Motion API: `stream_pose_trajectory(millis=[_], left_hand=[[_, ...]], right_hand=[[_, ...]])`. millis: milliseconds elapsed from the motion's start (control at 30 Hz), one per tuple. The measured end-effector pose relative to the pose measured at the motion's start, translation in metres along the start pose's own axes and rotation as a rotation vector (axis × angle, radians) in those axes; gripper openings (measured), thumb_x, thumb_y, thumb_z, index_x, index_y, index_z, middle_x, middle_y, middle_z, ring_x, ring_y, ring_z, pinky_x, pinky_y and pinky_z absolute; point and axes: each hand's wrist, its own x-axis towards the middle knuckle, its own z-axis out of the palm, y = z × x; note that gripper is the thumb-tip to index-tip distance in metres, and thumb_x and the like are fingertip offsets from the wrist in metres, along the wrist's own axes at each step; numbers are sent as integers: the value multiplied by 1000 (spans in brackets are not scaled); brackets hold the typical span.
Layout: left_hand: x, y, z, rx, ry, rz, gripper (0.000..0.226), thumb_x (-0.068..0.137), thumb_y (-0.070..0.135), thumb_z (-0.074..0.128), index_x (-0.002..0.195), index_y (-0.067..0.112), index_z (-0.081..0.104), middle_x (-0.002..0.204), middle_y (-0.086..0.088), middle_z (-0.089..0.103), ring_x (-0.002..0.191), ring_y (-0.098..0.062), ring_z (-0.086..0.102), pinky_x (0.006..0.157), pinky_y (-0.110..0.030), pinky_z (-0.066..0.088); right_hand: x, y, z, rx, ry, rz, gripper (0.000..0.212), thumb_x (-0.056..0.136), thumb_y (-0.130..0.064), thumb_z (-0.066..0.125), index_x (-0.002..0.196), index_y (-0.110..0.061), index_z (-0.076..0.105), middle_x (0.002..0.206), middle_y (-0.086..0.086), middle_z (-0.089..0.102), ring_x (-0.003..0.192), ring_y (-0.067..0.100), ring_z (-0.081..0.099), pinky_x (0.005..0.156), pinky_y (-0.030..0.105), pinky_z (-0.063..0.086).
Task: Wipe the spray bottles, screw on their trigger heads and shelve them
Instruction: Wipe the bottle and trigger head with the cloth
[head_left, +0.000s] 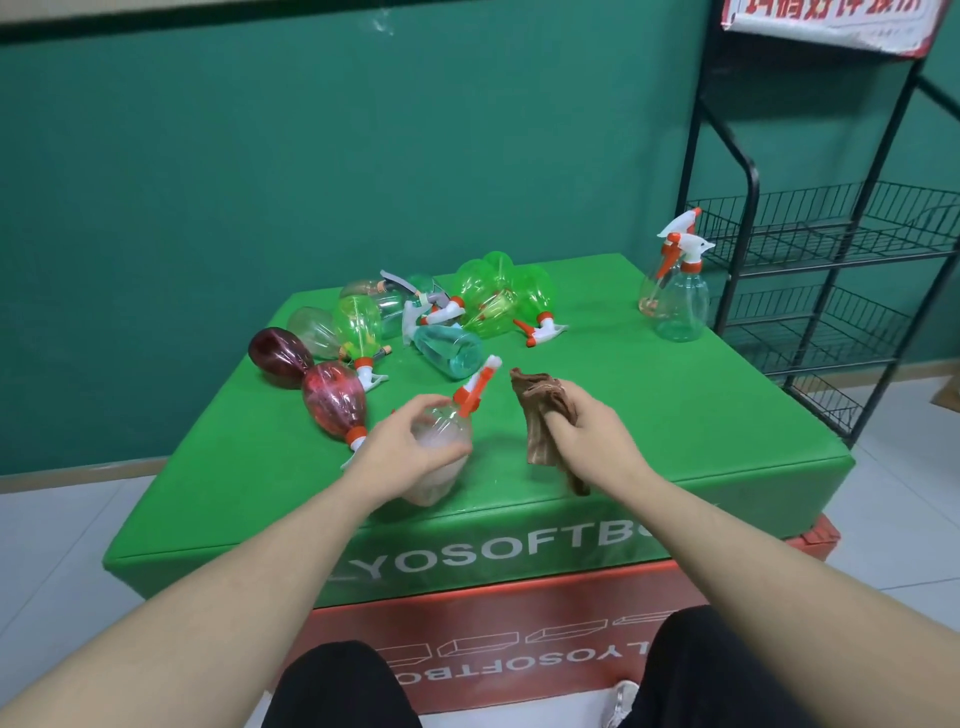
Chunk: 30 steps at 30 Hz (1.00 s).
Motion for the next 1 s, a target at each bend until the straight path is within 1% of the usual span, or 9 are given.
stream_pose_trajectory(millis=[100,233,300,400,567,700,900,933,1000], left_hand=[[1,2,9,-197,3,-71,63,84,48,81,138,35,52,133,7,59,118,-15,57,97,-33,47],[-2,7,28,-486,-1,-166,40,92,40,73,127,39,54,120,15,60,104,-1,57,74,-21,46],[-1,6,36,-611,5,-207,36,91,41,72,124,39,57,122,7,63,105,-9,62,77,-26,50],[2,-1,42,-762,13,-254,54,77,55,81,125,41,60,129,2,65,112,-20,66,90,-35,55],[7,-15,50,-975,28,-327,62,75,50,84,130,33,62,123,-4,74,112,-26,71,92,-42,58],[11,-21,54,-1054,2,-326,70,79,48,79,141,24,58,124,-7,74,113,-30,71,92,-48,59],[14,-27,55,-1166,1,-257,77,81,34,73,152,20,48,131,-1,71,121,-21,68,99,-38,57],[14,-28,55,-1166,-2,-253,78,81,34,73,153,20,47,133,-2,70,123,-21,67,102,-39,55],[13,-29,54,-1166,-5,-244,69,88,34,74,151,21,48,133,-1,70,122,-19,67,103,-36,55]], right_hand=[[6,-3,9,102,72,112,13,102,-23,47,113,-24,54,91,-8,64,78,10,62,70,30,49],[16,-8,19,224,155,236,12,101,-24,49,104,-16,56,93,1,63,86,19,62,76,31,48],[22,-11,25,267,186,269,11,99,-23,50,100,-16,58,94,5,65,90,23,63,79,35,49],[32,-18,36,271,179,276,12,98,-24,50,94,-17,59,91,6,67,87,25,65,80,40,52],[49,-32,56,239,151,234,25,99,-23,49,76,-17,56,71,2,60,66,19,53,64,33,43],[60,-44,72,189,89,188,25,100,-25,49,79,-14,57,70,2,58,62,16,50,57,29,38],[63,-53,90,9,-84,111,31,105,-31,44,79,-20,56,75,-2,61,75,20,56,58,28,34],[62,-54,92,-15,-96,102,27,105,-31,44,84,-21,58,79,-1,63,80,22,58,60,29,35],[59,-57,93,-68,-120,57,22,105,-30,44,113,-22,63,95,-2,64,94,24,63,69,29,37]])
